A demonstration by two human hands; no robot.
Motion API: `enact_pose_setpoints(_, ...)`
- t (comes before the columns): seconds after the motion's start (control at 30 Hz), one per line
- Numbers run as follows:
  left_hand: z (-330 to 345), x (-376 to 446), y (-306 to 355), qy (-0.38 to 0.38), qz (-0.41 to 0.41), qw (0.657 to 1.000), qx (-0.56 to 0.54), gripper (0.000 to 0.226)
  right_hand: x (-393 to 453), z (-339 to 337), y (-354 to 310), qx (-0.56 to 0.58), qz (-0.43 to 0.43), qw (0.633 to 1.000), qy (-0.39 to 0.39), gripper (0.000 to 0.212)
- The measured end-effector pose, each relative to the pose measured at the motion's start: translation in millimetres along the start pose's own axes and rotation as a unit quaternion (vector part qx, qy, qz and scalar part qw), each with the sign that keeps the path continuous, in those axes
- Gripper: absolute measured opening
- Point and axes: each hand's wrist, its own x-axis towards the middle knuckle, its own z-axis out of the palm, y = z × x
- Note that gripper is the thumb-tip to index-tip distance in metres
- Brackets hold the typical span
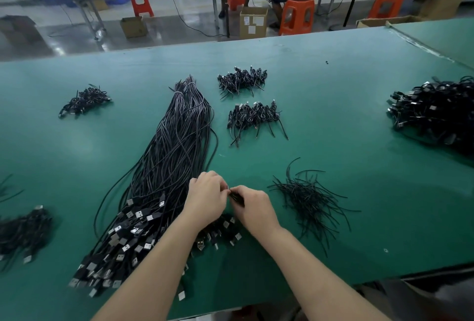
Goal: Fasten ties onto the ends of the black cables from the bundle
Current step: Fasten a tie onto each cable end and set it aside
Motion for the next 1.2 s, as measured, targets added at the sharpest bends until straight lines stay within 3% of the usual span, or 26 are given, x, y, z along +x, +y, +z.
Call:
enact_pose_setpoints(0.07,-3.7,-2.8,-4.5,0.027,-0.028,0.994,-0.101,0.006,10.7,-17.8,-9.2,0.019,0.018,0.997,-0.068,0.032)
enact_pose_setpoints(0.13,-10.7,-3.5,-7.6,0.057,-0.089,0.970,-0.217,0.009,23.5,-39.5,-21.9,0.124,0.074,0.975,-0.166,0.045)
enact_pose_setpoints(0.17,-14.8,-3.7,-8.5,0.066,-0.122,0.951,-0.277,0.012,29.4,-50.7,-28.1,0.236,0.120,0.944,-0.197,0.044)
enact_pose_setpoints(0.23,-22.6,-4.3,-8.6,0.072,-0.179,0.893,-0.407,0.014,37.2,-70.1,-35.3,0.400,0.178,0.880,-0.183,0.039)
enact_pose_setpoints(0.27,-26.4,-4.4,-8.3,0.066,-0.202,0.856,-0.472,0.013,39.2,-78.1,-37.3,0.400,0.176,0.886,-0.155,0.033)
enact_pose_setpoints(0.33,-31.3,-3.9,-6.4,0.042,-0.229,0.782,-0.578,0.013,41.2,-85.7,-37.4,0.269,0.117,0.948,-0.120,0.021)
enact_pose_setpoints(0.37,-33.1,-3.4,-4.9,0.027,-0.233,0.759,-0.607,0.014,41.5,-85.6,-38.8,0.210,0.086,0.964,-0.135,0.026)
enact_pose_setpoints(0.43,-35.9,-2.9,0.8,-0.002,-0.225,0.745,-0.628,0.017,43.5,-81.1,-44.2,0.186,0.052,0.966,-0.173,0.032)
enact_pose_setpoints(0.53,-40.2,-4.5,11.8,0.019,-0.201,0.775,-0.599,0.026,49.5,-76.6,-53.1,0.189,0.046,0.969,-0.149,0.020)
enact_pose_setpoints(0.63,-44.7,-7.2,21.0,0.082,-0.181,0.824,-0.530,0.015,54.2,-79.5,-56.1,0.179,0.070,0.970,-0.148,0.021)
enact_pose_setpoints(0.77,-47.3,-13.1,30.6,0.212,-0.081,0.913,-0.340,0.013,59.8,-83.2,-61.4,0.298,0.153,0.928,-0.166,0.029)
enact_pose_setpoints(0.93,-46.9,-20.9,33.7,0.318,0.136,0.930,-0.121,0.006,65.4,-88.3,-66.6,0.416,0.256,0.853,-0.181,0.003)
enact_pose_setpoints(1.03,-44.7,-21.7,33.0,0.332,0.235,0.913,-0.011,0.006,63.2,-93.8,-66.1,0.455,0.281,0.816,-0.219,0.013)
enact_pose_setpoints(1.13,-47.0,-22.7,32.2,0.316,0.156,0.928,-0.118,0.005,59.9,-97.3,-63.5,0.505,0.233,0.800,-0.224,0.016)
enact_pose_setpoints(1.2,-52.2,-20.2,30.7,0.280,0.062,0.931,-0.224,0.009,58.5,-98.9,-60.4,0.487,0.178,0.825,-0.224,0.019)
